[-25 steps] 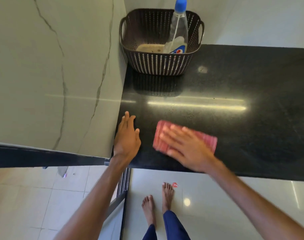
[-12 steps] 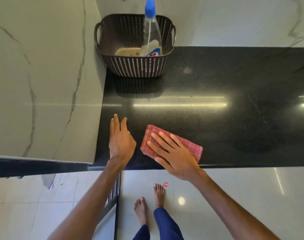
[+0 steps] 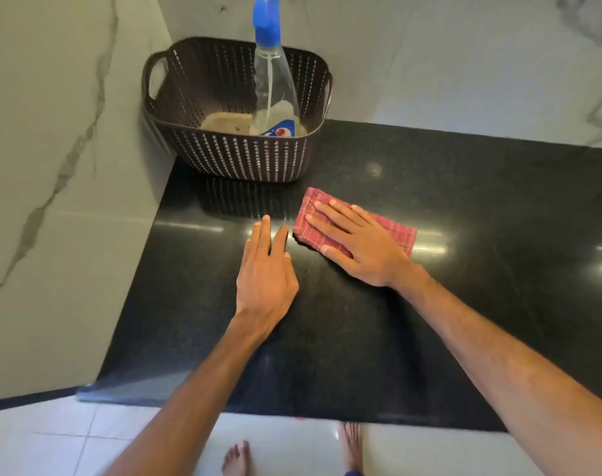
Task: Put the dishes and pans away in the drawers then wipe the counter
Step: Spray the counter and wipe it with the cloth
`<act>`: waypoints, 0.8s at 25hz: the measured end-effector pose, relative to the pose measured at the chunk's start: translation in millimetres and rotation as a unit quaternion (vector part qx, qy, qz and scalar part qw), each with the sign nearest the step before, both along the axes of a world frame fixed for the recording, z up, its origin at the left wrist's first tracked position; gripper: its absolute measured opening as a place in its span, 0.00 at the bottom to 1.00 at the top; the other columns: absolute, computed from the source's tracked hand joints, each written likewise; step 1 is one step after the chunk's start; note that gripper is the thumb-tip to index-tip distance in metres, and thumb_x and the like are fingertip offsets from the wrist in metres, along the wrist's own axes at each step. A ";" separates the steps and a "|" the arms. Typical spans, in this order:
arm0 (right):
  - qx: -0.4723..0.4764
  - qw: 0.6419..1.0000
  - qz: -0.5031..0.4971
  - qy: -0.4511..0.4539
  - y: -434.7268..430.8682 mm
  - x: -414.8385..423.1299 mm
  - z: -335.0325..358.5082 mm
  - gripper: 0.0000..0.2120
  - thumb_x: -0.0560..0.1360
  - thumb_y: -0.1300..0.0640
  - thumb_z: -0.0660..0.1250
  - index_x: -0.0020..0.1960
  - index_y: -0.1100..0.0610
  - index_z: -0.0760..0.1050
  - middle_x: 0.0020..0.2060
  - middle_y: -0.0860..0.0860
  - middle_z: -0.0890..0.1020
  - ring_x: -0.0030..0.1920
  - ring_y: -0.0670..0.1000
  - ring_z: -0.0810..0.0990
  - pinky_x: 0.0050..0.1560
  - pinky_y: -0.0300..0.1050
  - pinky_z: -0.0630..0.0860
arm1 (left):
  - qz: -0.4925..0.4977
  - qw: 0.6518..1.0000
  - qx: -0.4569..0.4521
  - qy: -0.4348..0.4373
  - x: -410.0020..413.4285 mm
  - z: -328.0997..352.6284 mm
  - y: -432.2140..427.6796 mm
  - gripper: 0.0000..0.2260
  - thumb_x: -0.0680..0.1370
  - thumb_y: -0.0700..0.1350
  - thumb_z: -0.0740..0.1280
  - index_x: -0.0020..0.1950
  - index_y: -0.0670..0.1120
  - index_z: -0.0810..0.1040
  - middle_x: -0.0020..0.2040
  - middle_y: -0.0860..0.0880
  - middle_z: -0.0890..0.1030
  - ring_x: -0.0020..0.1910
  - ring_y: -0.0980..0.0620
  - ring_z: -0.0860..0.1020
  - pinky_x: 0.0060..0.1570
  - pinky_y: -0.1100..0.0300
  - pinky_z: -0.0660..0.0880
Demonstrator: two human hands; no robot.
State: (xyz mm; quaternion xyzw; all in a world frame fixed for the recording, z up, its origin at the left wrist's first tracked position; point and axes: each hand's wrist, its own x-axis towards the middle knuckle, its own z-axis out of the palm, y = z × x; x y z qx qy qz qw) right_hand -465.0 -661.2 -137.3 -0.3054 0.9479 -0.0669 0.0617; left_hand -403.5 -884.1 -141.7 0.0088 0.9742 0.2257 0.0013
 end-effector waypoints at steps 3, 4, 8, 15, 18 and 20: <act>0.000 1.000 0.024 -0.008 16.9 -70.2 -2.7 0.29 0.86 0.37 0.48 0.84 0.41 0.47 0.84 0.43 0.48 0.83 0.45 0.42 0.82 0.54 0.43 | 0.050 0.998 0.007 0.029 -35.6 -5.3 16.6 0.23 0.83 0.42 0.60 0.79 0.44 0.65 0.81 0.42 0.59 0.81 0.44 0.57 0.79 0.50 0.57; -0.004 1.000 0.029 -0.006 21.7 -90.6 -2.5 0.29 0.85 0.36 0.48 0.84 0.41 0.47 0.84 0.43 0.49 0.83 0.45 0.43 0.82 0.54 0.44 | 0.063 0.997 0.001 0.037 -45.5 -7.4 22.4 0.23 0.83 0.41 0.60 0.78 0.44 0.66 0.81 0.41 0.61 0.80 0.43 0.59 0.79 0.49 0.58; -0.015 0.999 0.045 0.004 33.9 -150.9 -6.2 0.28 0.85 0.37 0.50 0.83 0.40 0.49 0.83 0.43 0.51 0.83 0.46 0.47 0.81 0.53 0.46 | 0.099 0.992 -0.043 0.060 -55.8 -15.7 41.7 0.24 0.81 0.39 0.59 0.78 0.43 0.65 0.80 0.40 0.62 0.79 0.42 0.60 0.78 0.46 0.60; -0.052 0.999 -0.014 0.003 41.9 -219.1 -4.6 0.29 0.84 0.34 0.48 0.83 0.42 0.53 0.83 0.45 0.56 0.83 0.50 0.52 0.81 0.59 0.51 | 0.123 0.987 -0.032 0.099 -57.0 -17.7 42.3 0.21 0.82 0.43 0.59 0.76 0.46 0.69 0.78 0.46 0.66 0.78 0.47 0.63 0.75 0.46 0.66; -0.031 0.998 -0.040 0.022 48.9 -191.4 -11.5 0.30 0.85 0.35 0.44 0.84 0.44 0.49 0.84 0.45 0.52 0.83 0.51 0.49 0.82 0.59 0.49 | 0.122 0.986 -0.033 0.105 -56.6 -17.0 41.8 0.20 0.82 0.44 0.59 0.75 0.47 0.70 0.78 0.46 0.67 0.77 0.48 0.64 0.75 0.47 0.66; -0.023 0.999 -0.037 0.031 57.3 -150.9 -15.1 0.30 0.85 0.37 0.43 0.84 0.46 0.48 0.84 0.46 0.50 0.83 0.51 0.47 0.82 0.58 0.49 | 0.127 0.985 -0.030 0.112 -58.8 -17.9 40.6 0.20 0.82 0.44 0.59 0.75 0.47 0.71 0.77 0.47 0.68 0.77 0.48 0.65 0.74 0.47 0.67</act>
